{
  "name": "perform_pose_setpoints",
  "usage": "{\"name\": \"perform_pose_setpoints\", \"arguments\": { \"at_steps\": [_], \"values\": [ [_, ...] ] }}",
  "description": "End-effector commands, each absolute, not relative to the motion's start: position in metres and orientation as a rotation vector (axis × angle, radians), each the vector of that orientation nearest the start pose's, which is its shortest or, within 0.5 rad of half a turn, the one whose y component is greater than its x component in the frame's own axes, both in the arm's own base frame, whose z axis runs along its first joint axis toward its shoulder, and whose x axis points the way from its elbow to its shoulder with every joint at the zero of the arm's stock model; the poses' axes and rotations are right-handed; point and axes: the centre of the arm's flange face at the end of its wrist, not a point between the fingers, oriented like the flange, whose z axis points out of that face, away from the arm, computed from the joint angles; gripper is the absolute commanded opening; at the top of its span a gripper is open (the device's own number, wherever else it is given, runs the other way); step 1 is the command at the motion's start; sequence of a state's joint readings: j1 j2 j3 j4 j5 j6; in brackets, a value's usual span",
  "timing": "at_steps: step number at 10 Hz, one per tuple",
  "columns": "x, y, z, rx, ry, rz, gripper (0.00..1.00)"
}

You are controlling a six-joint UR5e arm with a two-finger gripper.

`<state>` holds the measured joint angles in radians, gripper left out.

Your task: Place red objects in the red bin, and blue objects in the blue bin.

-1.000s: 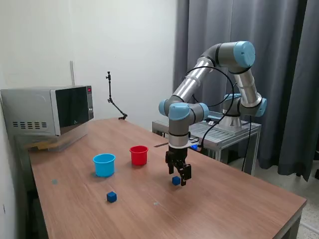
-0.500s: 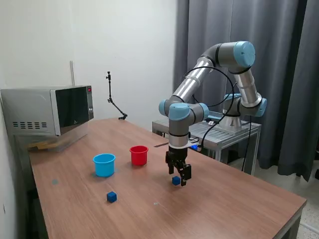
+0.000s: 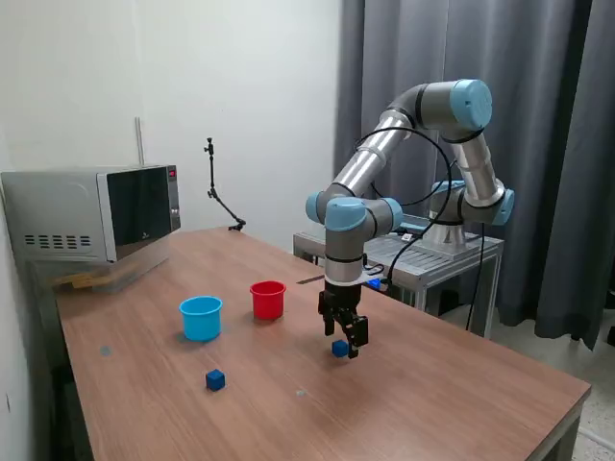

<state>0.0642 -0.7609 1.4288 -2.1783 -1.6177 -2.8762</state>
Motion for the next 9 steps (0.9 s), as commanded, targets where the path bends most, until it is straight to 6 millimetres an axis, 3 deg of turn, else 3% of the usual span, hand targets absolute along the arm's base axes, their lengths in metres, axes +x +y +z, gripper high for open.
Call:
{"name": "perform_pose_setpoints", "arguments": {
  "at_steps": [1,9],
  "values": [
    [-0.6991,-0.1741,0.1059,-1.94,2.371,0.001,1.0],
    [-0.7027,-0.1767,0.1046,-1.948,2.374,0.006,1.0]
  ]
}}
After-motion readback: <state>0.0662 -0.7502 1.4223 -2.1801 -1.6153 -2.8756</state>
